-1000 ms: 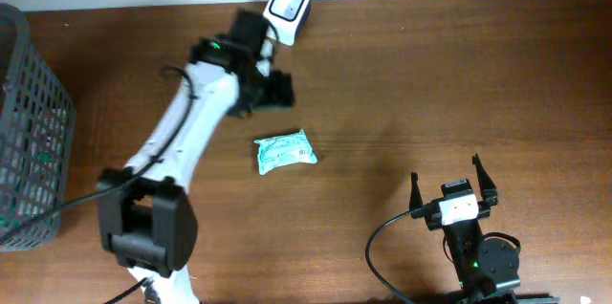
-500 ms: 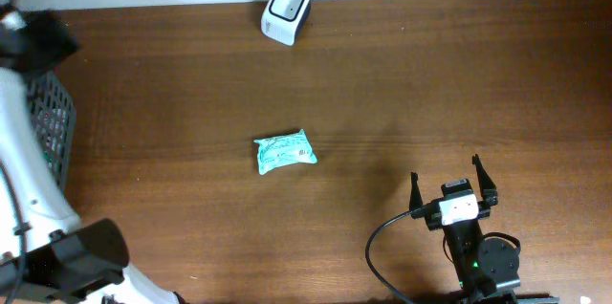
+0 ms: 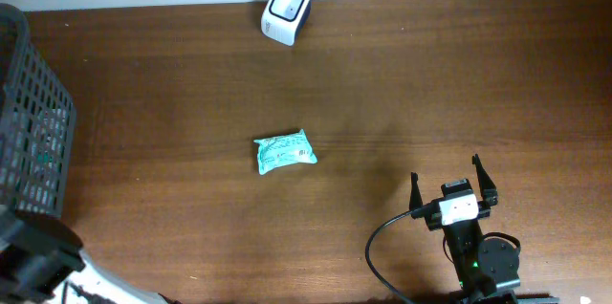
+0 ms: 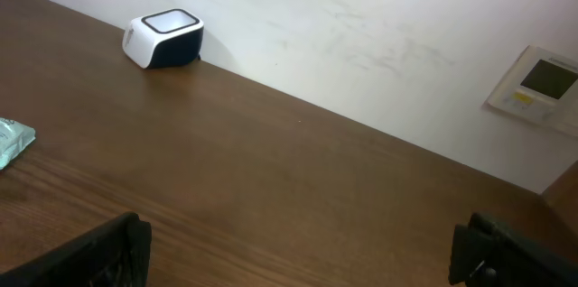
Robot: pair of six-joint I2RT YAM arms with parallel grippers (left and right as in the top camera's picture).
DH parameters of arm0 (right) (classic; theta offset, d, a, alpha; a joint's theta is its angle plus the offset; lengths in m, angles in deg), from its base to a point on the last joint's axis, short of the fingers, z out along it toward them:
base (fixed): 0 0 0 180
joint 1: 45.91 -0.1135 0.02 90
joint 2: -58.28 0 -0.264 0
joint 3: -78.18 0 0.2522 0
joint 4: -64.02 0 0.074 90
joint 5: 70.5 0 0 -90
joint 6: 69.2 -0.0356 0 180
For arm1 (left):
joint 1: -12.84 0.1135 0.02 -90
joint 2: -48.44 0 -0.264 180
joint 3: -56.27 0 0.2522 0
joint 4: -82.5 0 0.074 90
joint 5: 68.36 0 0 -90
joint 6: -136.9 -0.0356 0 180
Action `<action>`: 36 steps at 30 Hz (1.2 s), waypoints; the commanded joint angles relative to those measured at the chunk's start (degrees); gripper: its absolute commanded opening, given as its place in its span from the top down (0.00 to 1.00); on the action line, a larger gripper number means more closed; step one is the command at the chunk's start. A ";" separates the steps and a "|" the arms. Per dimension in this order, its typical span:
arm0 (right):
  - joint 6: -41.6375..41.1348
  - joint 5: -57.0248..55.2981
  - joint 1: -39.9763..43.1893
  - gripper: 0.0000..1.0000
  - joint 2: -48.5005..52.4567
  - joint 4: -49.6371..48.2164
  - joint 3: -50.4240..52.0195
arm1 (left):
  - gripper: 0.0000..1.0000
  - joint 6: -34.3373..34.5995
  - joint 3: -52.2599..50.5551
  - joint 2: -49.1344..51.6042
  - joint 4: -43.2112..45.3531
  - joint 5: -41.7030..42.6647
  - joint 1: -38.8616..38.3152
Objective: Scan the item barcode
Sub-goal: 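Swing the packet under the white scanner, then set it on the table, then reach the left gripper back into the grey basket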
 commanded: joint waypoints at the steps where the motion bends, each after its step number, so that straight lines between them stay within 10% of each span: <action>1: 0.15 0.09 -0.37 0.01 -0.17 0.52 0.26 | 0.09 -1.73 0.50 5.11 3.87 -3.41 0.44; 26: 0.17 0.09 -0.37 0.01 -0.17 0.52 0.26 | 0.11 -6.82 0.50 23.71 28.09 -5.70 -0.87; 36: 0.15 0.09 -0.37 0.01 -0.20 0.52 0.26 | 0.43 -6.80 0.52 24.57 30.18 -5.68 -1.07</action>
